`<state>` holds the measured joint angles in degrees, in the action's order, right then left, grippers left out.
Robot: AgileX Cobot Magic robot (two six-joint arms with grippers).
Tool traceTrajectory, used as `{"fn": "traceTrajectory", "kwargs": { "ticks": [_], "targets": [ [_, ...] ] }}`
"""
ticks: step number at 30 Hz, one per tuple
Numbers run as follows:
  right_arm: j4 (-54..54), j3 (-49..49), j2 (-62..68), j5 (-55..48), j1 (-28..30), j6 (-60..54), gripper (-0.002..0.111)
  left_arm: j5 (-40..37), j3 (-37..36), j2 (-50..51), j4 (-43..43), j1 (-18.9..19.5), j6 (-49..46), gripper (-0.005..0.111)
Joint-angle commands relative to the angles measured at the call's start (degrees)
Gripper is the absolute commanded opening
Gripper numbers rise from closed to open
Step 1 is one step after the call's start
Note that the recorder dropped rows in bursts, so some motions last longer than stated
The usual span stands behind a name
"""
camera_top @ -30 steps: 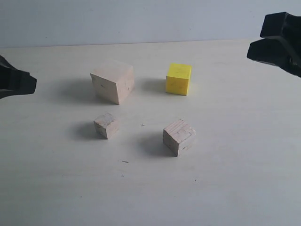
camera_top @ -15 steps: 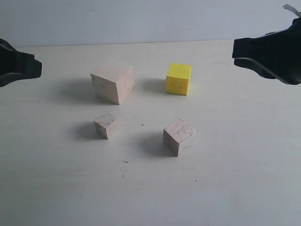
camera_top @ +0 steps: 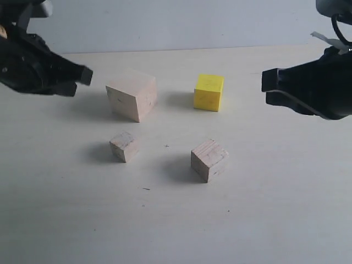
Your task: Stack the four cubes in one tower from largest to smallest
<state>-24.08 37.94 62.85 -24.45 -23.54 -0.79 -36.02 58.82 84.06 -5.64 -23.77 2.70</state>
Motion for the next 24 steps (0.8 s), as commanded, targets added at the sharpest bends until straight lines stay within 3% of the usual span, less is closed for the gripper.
{"fn": "traceTrajectory", "kwargs": {
  "ticks": [1,15,24],
  "targets": [
    [0.14,0.34,0.23,-3.90,-0.13,-0.74,0.000,-1.75,10.71,6.42,0.66,4.30,-1.25,0.000],
    [-5.90,0.34,0.23,-9.21,-0.13,-5.13,0.000,-3.88,38.97,30.18,-2.22,5.77,-2.70,0.000],
    [-5.90,0.34,0.23,-18.59,-0.13,-8.61,0.000,-4.22,50.72,44.51,-1.91,5.77,-2.70,0.000]
  ]
}}
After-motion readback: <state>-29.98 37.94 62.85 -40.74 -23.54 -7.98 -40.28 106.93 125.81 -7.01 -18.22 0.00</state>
